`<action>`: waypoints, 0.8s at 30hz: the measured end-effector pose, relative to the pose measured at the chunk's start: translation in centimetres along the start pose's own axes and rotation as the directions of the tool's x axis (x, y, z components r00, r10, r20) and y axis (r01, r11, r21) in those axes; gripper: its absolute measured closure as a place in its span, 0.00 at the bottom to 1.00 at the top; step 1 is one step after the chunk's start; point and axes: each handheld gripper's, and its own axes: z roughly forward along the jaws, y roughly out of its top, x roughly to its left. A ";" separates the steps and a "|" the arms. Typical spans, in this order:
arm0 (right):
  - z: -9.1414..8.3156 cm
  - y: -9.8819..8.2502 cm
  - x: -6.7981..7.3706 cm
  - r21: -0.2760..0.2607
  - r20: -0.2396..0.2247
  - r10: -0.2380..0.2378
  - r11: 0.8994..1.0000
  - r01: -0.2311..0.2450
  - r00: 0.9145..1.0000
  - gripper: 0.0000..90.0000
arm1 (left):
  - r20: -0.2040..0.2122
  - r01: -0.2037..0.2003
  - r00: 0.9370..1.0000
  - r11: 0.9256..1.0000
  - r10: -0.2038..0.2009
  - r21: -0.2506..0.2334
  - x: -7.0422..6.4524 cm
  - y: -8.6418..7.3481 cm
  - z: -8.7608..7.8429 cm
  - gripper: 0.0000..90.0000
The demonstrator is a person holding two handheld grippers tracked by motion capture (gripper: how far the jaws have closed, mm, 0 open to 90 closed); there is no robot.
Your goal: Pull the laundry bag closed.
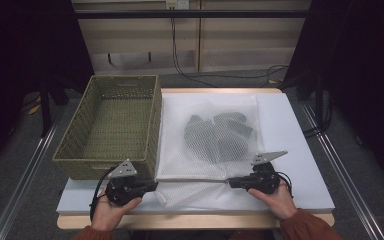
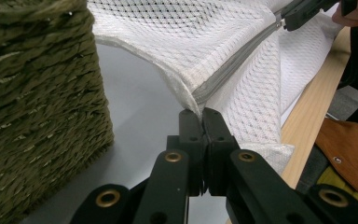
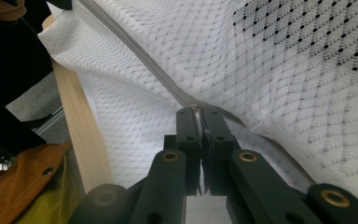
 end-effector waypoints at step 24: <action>-2.1 -1.1 -0.9 -0.030 0.028 0.021 0.999 -0.020 0.999 0.97 | 0.002 0.005 1.000 1.000 -0.005 0.000 0.1 -0.1 0.0 0.98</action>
